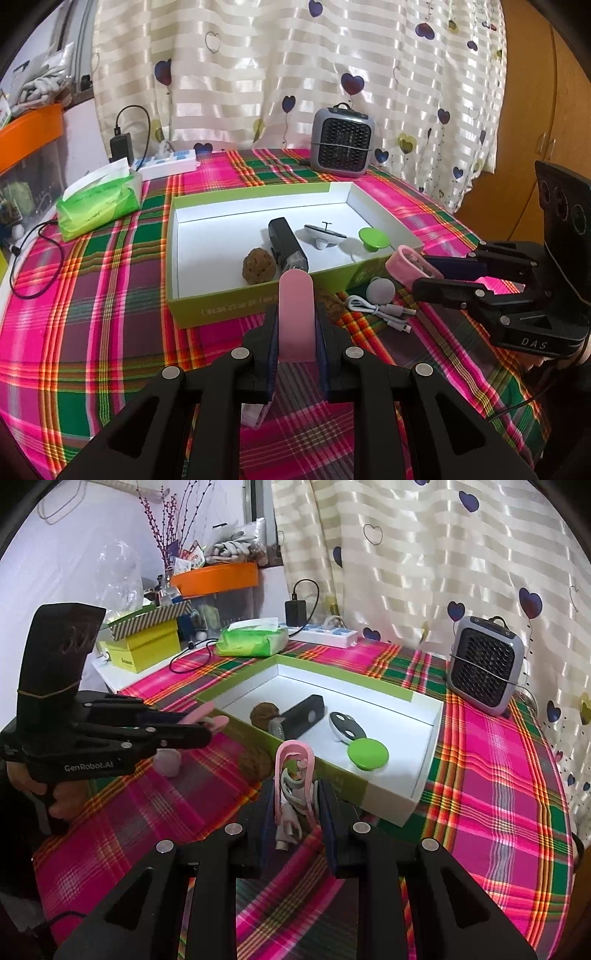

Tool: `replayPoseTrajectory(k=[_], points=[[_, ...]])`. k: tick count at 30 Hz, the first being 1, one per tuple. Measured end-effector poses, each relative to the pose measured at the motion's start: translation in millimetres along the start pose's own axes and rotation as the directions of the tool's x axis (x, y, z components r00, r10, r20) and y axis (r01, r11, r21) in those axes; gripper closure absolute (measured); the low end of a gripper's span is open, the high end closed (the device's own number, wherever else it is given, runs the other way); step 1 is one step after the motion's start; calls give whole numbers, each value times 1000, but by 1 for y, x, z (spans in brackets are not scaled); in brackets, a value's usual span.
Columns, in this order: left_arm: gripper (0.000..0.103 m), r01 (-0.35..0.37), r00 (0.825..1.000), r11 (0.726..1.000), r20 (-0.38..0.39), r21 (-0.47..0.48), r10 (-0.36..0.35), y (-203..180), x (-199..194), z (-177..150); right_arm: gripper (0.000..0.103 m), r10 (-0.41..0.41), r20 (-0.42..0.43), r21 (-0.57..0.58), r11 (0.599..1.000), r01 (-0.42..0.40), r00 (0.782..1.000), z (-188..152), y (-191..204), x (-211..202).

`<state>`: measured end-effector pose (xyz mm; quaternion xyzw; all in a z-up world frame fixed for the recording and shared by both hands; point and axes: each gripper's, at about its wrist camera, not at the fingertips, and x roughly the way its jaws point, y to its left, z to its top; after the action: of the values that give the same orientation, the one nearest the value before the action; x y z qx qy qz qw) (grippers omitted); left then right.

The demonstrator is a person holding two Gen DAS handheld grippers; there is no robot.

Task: Organize objects
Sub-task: 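Carry pink bar into box with left tool while right tool carries pink clip in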

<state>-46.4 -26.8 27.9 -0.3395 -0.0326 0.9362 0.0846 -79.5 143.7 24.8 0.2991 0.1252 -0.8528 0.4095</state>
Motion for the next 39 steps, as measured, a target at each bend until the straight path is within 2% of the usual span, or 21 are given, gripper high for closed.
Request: replayPoseTrajectory(k=[24, 39], points=[[87, -19, 1000, 1000, -1, -14, 19, 0, 6, 2, 79, -29, 40, 23, 999, 28, 999, 3, 1, -2], [87, -47, 999, 999, 15, -3, 47, -7, 3, 18, 79, -42, 37, 53, 998, 40, 998, 18, 2, 3]])
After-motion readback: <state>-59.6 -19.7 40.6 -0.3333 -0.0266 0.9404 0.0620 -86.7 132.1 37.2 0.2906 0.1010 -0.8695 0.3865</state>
